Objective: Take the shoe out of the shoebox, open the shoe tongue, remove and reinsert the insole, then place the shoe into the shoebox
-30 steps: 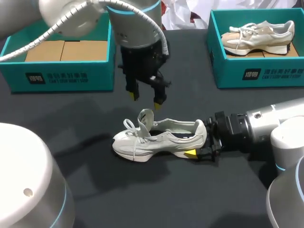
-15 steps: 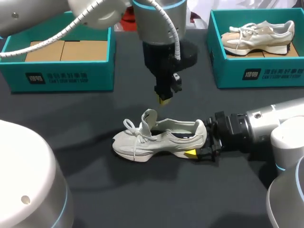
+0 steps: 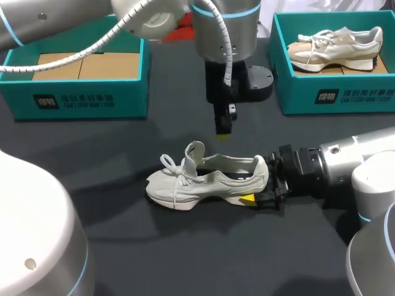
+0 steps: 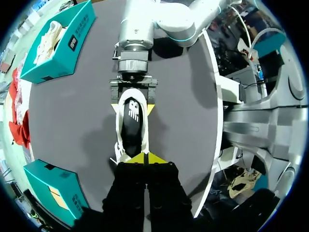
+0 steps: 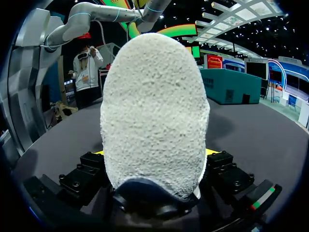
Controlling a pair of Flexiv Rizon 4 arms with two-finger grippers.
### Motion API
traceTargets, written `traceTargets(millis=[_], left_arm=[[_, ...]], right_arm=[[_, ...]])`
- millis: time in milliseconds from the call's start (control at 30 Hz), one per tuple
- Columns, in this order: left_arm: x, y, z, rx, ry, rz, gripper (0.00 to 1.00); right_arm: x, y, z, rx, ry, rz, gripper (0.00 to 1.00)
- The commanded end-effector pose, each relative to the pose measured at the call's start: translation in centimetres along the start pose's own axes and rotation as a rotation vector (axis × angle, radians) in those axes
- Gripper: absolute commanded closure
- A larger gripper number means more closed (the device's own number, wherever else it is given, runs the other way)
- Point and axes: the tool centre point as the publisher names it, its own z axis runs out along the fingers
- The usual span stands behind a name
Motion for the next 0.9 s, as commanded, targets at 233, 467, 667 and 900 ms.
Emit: traceTargets(millis=[233, 467, 667, 900], left_arm=[[-0.2, -0.3, 2.0, 0.021, -0.066, -0.014, 1.00], [-1.2, -1.8, 4.9, 0.002, -0.012, 0.036, 1.00], [-1.5, -2.8, 8.0, -0.001, -0.038, 0.040, 1.00], [-2.0, -3.1, 9.0, -0.035, -0.021, 0.088, 1.00]], right_arm=[[0.0, -0.1, 0.1, 0.005, -0.001, 0.001, 1.00], [0.0, -0.1, 0.1, 0.005, -0.001, 0.001, 1.00], [0.0, -0.1, 0.1, 0.005, -0.001, 0.001, 1.00], [0.0, -0.1, 0.1, 0.005, -0.001, 0.001, 1.00]])
